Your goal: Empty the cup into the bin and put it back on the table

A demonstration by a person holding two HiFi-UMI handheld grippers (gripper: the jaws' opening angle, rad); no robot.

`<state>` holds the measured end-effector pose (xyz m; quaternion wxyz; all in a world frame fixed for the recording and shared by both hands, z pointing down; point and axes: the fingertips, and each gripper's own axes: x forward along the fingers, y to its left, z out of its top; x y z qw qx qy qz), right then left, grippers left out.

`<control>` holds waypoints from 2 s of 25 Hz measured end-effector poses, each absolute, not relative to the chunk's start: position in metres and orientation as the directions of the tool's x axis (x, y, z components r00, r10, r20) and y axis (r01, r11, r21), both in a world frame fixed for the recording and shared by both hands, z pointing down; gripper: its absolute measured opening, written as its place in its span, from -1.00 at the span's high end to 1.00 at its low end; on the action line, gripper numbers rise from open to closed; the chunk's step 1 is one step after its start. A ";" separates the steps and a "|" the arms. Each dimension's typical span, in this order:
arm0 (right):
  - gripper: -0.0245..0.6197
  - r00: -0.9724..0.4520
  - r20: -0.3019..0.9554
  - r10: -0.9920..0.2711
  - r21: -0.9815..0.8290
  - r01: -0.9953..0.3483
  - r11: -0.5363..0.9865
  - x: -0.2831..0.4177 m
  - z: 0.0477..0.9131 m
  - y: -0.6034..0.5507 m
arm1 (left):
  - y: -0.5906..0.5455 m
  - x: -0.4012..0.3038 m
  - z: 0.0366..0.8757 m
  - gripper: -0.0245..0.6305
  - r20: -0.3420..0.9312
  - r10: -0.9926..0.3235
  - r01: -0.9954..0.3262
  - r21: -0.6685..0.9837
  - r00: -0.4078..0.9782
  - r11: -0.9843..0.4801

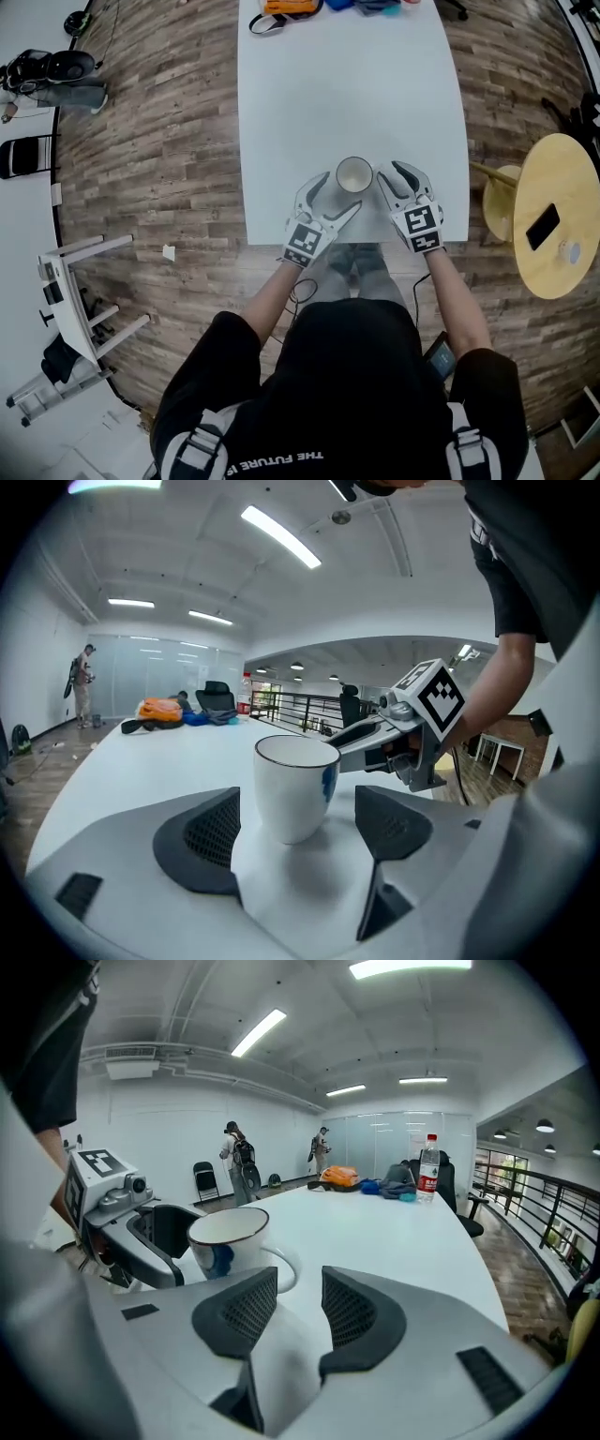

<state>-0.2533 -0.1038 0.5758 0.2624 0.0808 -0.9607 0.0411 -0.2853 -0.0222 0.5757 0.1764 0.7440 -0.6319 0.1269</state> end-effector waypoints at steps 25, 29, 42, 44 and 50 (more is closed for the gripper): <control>0.71 -0.901 0.433 -0.021 -0.066 -0.055 0.996 -0.298 0.593 -0.102 | -0.059 -0.287 0.587 -0.22 0.348 -0.860 -0.927 0.140 0.374 -0.347; 0.72 -0.909 0.417 -0.014 -0.088 -0.055 0.995 -0.297 0.593 -0.100 | -0.057 -0.286 0.587 -0.22 0.341 -0.849 -0.915 0.150 0.404 -0.375; 0.79 -0.913 0.314 -0.260 -0.111 -0.307 0.945 -0.246 0.475 -0.106 | -0.057 -0.250 0.474 -0.22 0.189 -0.763 -0.786 0.180 0.618 -0.592; 0.79 -0.887 0.297 -0.353 -0.136 -0.406 0.904 -0.208 0.453 -0.112 | -0.064 -0.217 0.447 -0.22 0.140 -0.719 -0.731 0.187 0.681 -0.656; 0.79 -0.711 0.311 -0.631 -0.169 -0.695 0.699 -0.047 0.407 -0.127 | -0.090 -0.078 0.391 -0.22 0.043 -0.495 -0.493 0.189 0.868 -0.849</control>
